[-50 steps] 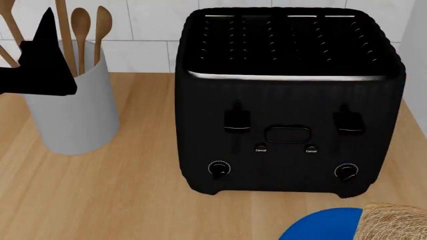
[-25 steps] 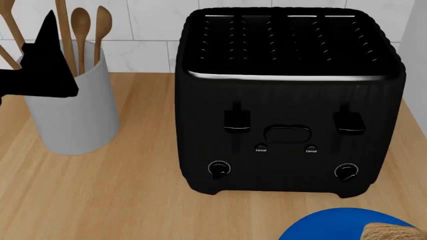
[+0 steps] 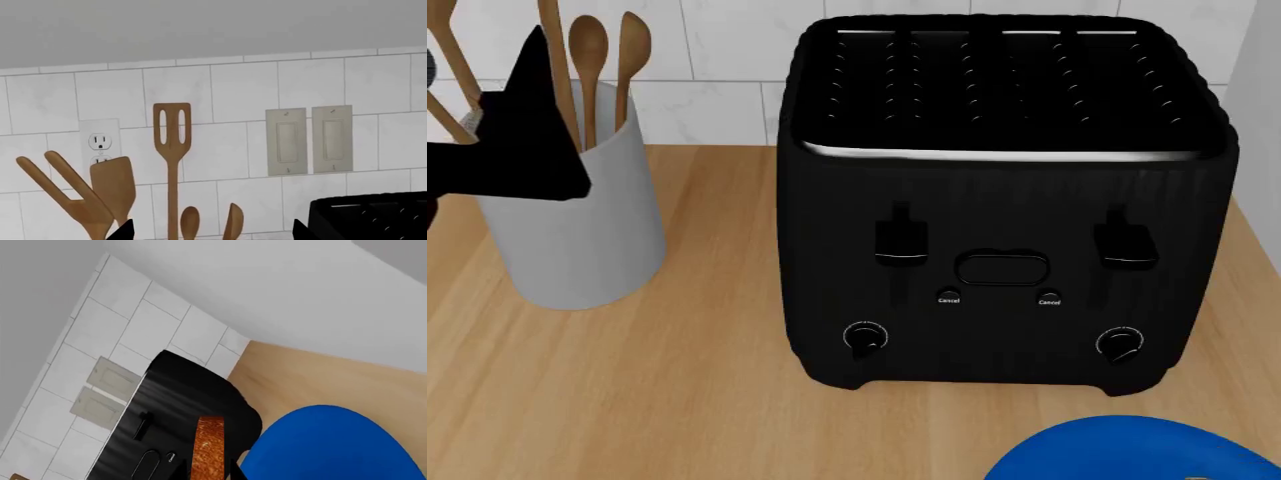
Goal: Place the toasted item on a plate.
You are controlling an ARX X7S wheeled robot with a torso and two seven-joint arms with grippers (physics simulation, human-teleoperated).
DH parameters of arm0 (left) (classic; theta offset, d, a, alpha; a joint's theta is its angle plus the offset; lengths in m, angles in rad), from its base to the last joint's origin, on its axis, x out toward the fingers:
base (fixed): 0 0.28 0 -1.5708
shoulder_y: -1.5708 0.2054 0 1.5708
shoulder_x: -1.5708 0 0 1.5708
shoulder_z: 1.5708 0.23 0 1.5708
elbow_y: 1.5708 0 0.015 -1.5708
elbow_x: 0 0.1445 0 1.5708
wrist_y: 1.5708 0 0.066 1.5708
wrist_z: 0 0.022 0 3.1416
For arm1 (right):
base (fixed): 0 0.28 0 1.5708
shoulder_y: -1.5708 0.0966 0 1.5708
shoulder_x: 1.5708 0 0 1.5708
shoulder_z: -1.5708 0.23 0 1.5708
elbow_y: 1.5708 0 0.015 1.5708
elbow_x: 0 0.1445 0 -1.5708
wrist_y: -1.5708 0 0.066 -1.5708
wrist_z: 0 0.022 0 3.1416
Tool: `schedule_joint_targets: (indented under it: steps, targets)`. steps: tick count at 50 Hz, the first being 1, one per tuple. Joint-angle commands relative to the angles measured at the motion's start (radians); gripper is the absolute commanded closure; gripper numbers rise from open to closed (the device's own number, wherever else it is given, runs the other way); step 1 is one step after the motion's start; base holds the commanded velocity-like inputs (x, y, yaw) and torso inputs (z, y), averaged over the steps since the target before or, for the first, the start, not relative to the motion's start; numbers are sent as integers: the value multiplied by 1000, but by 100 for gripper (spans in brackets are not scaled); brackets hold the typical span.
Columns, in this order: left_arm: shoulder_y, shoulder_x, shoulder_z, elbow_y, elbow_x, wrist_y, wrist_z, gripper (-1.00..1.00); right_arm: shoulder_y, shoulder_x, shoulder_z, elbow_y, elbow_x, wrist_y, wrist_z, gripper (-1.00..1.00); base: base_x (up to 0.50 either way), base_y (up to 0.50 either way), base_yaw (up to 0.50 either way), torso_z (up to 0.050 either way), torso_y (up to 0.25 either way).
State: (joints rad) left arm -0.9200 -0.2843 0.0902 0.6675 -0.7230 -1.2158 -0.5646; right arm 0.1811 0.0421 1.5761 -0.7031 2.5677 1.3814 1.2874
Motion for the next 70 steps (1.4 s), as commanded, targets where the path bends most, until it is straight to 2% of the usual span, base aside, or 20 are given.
schedule_joint_targets:
  steps: [1, 9, 21, 35, 45, 46, 54, 58, 66, 68, 70]
  targets:
    - [-2, -1, 7, -3, -6, 3, -5, -100, 54, -31, 1, 69, -96, 94, -38, 100, 0, 0, 0, 0, 0]
    - [-6, -2, 14, -8, -8, 8, -7, -100, 99, -31, 29, 127, -204, 178, -81, 100, 0, 0, 0, 0, 0]
    - [-4, -3, 22, -14, -10, 16, -11, -100, 17, -34, 27, 101, -518, 182, -362, 100, 0, 0, 0, 0, 1]
    - [10, -11, 24, -20, -12, 35, -11, -100, -62, -41, -73, 64, -608, 152, -405, 100, 0, 1, 1, 0, 0]
    - [19, -15, 26, -25, -13, 46, -12, -100, -118, -40, -122, 2, -717, 96, -516, 100, 1, 2, 3, 0, 0]
    - [19, -15, 26, -25, -15, 46, -13, -100, -124, -39, -121, -8, -720, 92, -520, -100, 0, 3, 3, 0, 0]
    - [18, -16, 27, -24, -20, 46, -17, -100, -158, -12, -137, -45, -666, 40, -489, -100, 0, 0, 0, 0, 0]
    - [15, -16, 27, -25, -23, 45, -19, -100, -183, 53, -174, -116, -566, -31, -406, -100, 0, 0, 0, 0, 0]
    - [16, -20, 29, -25, -26, 50, -21, -100, -229, 245, -271, -270, -324, -270, -189, -100, 0, 0, 0, 0, 0]
    - [17, -21, 27, -25, -28, 50, -22, -100, -238, 331, -271, -325, -258, -347, -125, -100, 0, 0, 0, 0, 0]
    - [16, -22, 26, -24, -30, 50, -24, -100, -165, 420, -249, -343, -121, -351, 20, -100, 0, 0, 0, 0, 0]
